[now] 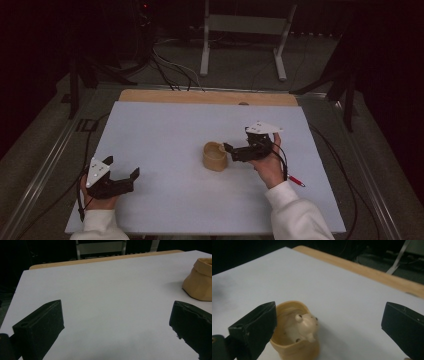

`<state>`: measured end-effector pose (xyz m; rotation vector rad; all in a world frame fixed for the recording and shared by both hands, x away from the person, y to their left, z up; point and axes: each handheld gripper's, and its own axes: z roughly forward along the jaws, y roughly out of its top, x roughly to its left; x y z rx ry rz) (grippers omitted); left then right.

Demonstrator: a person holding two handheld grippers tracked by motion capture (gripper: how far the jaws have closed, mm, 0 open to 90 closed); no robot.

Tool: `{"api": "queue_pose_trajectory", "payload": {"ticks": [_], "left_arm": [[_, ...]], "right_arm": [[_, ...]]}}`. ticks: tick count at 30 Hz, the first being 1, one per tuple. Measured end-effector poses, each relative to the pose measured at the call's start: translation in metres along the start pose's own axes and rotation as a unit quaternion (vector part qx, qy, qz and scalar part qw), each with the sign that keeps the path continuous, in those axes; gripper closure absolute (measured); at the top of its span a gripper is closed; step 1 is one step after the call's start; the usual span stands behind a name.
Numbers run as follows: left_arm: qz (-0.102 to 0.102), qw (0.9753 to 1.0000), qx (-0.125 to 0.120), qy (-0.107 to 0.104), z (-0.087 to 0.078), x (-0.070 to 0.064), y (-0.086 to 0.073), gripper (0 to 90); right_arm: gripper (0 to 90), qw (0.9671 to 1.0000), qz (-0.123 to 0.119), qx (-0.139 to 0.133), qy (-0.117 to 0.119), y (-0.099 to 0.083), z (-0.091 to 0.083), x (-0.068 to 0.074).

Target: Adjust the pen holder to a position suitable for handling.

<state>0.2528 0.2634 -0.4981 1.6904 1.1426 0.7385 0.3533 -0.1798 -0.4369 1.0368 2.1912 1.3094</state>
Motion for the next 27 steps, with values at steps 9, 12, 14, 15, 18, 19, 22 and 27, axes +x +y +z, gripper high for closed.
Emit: {"api": "queue_pose_trajectory", "payload": {"ticks": [9, 12, 14, 15, 18, 19, 22, 27], "left_arm": [[0.0, 1.0, 0.001, 0.001, 0.001, -0.001, 0.0, 0.0], [0.0, 1.0, 0.003, 0.002, 0.001, 0.0, 0.0, 0.0], [0.0, 1.0, 0.003, 0.002, 0.001, 0.0, 0.0, 0.0], [0.0, 1.0, 0.003, 0.002, 0.002, -0.001, 0.0, 0.0], [0.002, 1.0, 0.002, 0.003, 0.002, -0.001, 0.0, 0.0], [0.002, 1.0, 0.002, 0.003, 0.002, -0.001, 0.0, 0.0], [0.001, 1.0, 0.002, 0.004, 0.002, -0.001, 0.0, 0.0], [0.001, 1.0, 0.001, 0.005, 0.001, -0.001, 0.0, 0.0]], "right_arm": [[0.2, 0.9991, 0.035, -0.024, 0.0, -0.007, -0.02, -0.015], [0.2, 0.998, 0.051, -0.035, -0.006, -0.012, -0.027, -0.021], [0.2, 0.9975, 0.058, -0.039, -0.007, -0.014, -0.03, -0.023], [0.2, 0.9968, 0.066, -0.045, -0.011, -0.016, -0.034, -0.026], [0.2, 0.9966, 0.066, -0.045, -0.022, -0.02, -0.04, -0.03], [0.2, 0.9966, 0.066, -0.045, -0.022, -0.02, -0.04, -0.03], [0.3, 0.9966, 0.061, -0.048, -0.027, -0.025, -0.048, -0.035], [0.2, 0.9968, 0.062, -0.046, -0.022, -0.031, -0.056, -0.041]]}}
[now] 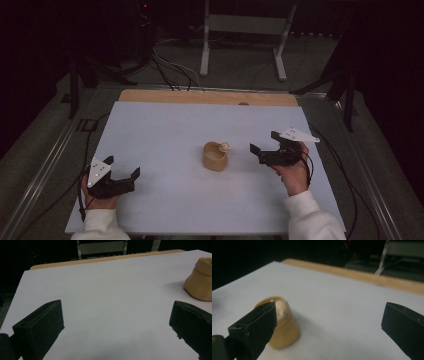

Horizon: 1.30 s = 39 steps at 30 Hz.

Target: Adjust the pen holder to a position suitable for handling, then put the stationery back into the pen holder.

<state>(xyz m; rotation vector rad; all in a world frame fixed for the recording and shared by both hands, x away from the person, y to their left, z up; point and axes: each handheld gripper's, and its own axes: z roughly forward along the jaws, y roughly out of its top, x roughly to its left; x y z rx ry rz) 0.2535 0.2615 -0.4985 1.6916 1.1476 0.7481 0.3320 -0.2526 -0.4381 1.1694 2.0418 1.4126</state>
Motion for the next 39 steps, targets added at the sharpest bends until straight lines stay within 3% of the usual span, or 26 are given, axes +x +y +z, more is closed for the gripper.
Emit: {"api": "queue_pose_trajectory", "payload": {"ticks": [13, 17, 25, 33, 39], "left_arm": [[-0.001, 1.0, 0.003, 0.001, 0.001, 0.0, -0.001, 0.0], [-0.001, 1.0, 0.002, 0.001, 0.001, 0.0, -0.001, 0.0], [0.0, 1.0, 0.003, 0.0, 0.001, 0.0, -0.001, 0.0], [0.001, 1.0, 0.004, 0.0, 0.002, -0.001, -0.001, 0.0], [-0.001, 1.0, 0.005, -0.001, 0.002, -0.001, -0.001, 0.0]], "right_arm": [[0.3, 0.9995, -0.006, 0.027, -0.018, -0.008, -0.015, -0.011], [0.3, 0.9991, 0.003, 0.037, -0.02, -0.011, -0.02, -0.018], [0.3, 0.9987, 0.0, 0.04, -0.031, -0.016, -0.028, -0.025], [0.3, 0.9974, -0.018, 0.054, -0.045, -0.019, -0.037, -0.03], [0.3, 0.9964, -0.012, 0.066, -0.053, -0.025, -0.042, -0.036]]}}
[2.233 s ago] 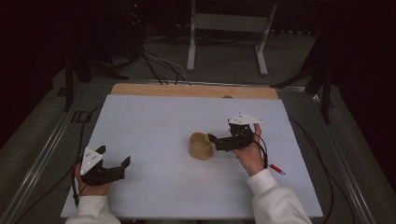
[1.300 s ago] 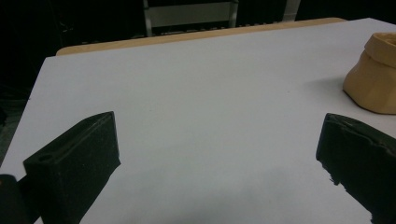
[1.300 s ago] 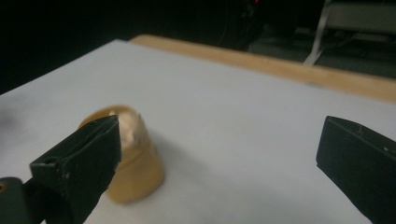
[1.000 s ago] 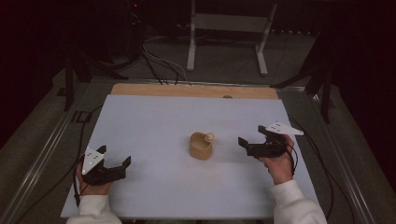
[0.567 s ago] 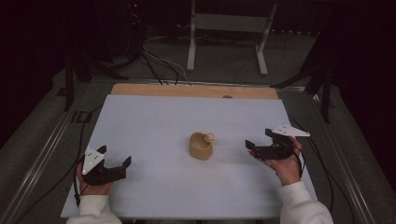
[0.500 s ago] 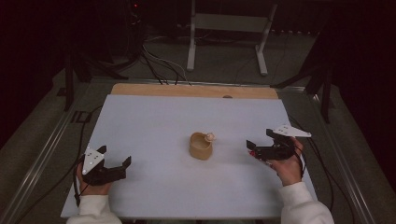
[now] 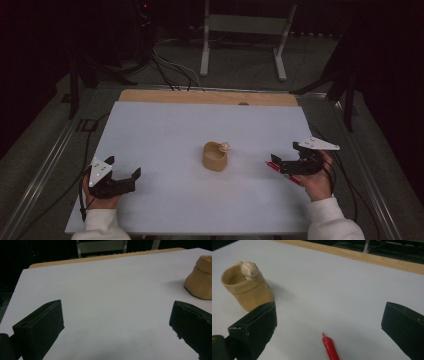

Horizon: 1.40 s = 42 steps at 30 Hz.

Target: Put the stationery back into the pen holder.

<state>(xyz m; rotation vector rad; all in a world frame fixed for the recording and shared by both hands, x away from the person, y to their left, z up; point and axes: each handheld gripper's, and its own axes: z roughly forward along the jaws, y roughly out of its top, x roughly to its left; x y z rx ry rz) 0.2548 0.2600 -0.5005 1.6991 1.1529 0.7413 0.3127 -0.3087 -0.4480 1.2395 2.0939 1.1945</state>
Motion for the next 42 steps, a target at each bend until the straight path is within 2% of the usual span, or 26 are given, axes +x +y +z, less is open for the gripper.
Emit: {"api": "queue_pose_trajectory", "payload": {"ticks": [7, 10, 17, 20, 31, 42], "left_arm": [[0.0, 1.0, 0.0, 0.0, 0.0, 0.0, 0.0, 0.0], [0.002, 1.0, 0.002, 0.001, 0.0, -0.001, 0.0, 0.0], [0.004, 1.0, 0.004, -0.001, 0.001, -0.002, 0.0, 0.0], [0.004, 1.0, 0.004, -0.001, 0.001, -0.001, 0.0, 0.0], [0.004, 1.0, 0.004, -0.001, 0.001, -0.002, 0.0, 0.0], [0.004, 1.0, 0.004, -0.001, 0.001, -0.002, 0.0, 0.0]], "right_arm": [[0.2, 1.0, 0.003, 0.007, -0.006, -0.008, -0.003, -0.006], [0.2, 0.9999, 0.013, 0.006, -0.008, -0.013, -0.008, -0.011], [0.3, 0.9996, 0.006, 0.018, -0.02, -0.018, -0.013, -0.015], [0.3, 0.9991, -0.006, 0.031, -0.029, -0.022, -0.014, -0.016], [0.3, 0.9971, -0.014, 0.07, -0.025, -0.04, -0.018, -0.023], [5.4, 0.9956, -0.002, 0.091, -0.02, -0.057, -0.017, -0.026]]}}
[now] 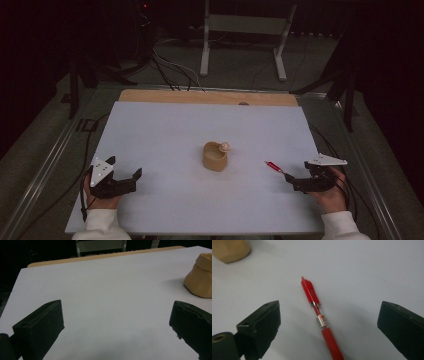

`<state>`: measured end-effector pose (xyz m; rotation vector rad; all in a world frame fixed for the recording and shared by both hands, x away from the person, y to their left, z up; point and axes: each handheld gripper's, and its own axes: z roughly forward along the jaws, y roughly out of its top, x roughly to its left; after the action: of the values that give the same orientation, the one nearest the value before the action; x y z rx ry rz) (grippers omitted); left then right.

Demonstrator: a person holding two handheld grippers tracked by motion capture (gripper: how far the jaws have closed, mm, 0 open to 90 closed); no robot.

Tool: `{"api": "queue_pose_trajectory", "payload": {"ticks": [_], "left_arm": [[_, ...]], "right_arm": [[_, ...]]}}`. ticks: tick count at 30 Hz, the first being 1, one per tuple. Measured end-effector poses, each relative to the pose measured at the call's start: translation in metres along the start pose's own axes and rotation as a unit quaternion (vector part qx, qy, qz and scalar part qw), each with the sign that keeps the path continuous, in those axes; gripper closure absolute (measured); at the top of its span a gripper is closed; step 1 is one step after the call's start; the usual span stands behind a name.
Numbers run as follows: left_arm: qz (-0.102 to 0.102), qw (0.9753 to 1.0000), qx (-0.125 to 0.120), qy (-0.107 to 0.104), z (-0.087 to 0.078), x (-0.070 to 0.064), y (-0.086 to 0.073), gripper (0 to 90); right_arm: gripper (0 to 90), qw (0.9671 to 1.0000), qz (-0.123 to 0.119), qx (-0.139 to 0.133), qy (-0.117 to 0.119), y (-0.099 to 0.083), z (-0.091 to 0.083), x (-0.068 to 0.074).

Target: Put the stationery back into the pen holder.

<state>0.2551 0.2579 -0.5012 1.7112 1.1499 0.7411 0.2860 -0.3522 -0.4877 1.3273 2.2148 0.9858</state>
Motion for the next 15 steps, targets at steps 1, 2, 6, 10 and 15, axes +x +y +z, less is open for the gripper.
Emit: {"api": "queue_pose_trajectory", "payload": {"ticks": [1, 2, 6, 10, 15], "left_arm": [[0.0, 1.0, 0.0, 0.0, 0.0, 0.0, 0.0, 0.0], [0.0, 1.0, 0.0, 0.0, 0.0, 0.0, 0.0, 0.0], [0.0, 1.0, 0.001, 0.0, 0.0, 0.0, 0.0, 0.0], [0.0, 1.0, 0.0, 0.0, 0.0, 0.0, 0.0, 0.0], [0.0, 1.0, 0.0, 0.001, 0.0, 0.0, 0.0, 0.0]], "right_arm": [[5.9, 1.0, -0.001, 0.007, 0.0, -0.002, 0.002, 0.0], [6.2, 1.0, -0.001, 0.009, 0.0, -0.003, 0.003, 0.0], [7.1, 0.9997, -0.002, 0.024, -0.004, -0.007, 0.005, 0.0], [13.2, 0.9991, 0.0, 0.04, -0.009, -0.012, 0.007, -0.001], [39.5, 0.9975, -0.004, 0.07, -0.01, -0.019, 0.011, -0.005]]}}
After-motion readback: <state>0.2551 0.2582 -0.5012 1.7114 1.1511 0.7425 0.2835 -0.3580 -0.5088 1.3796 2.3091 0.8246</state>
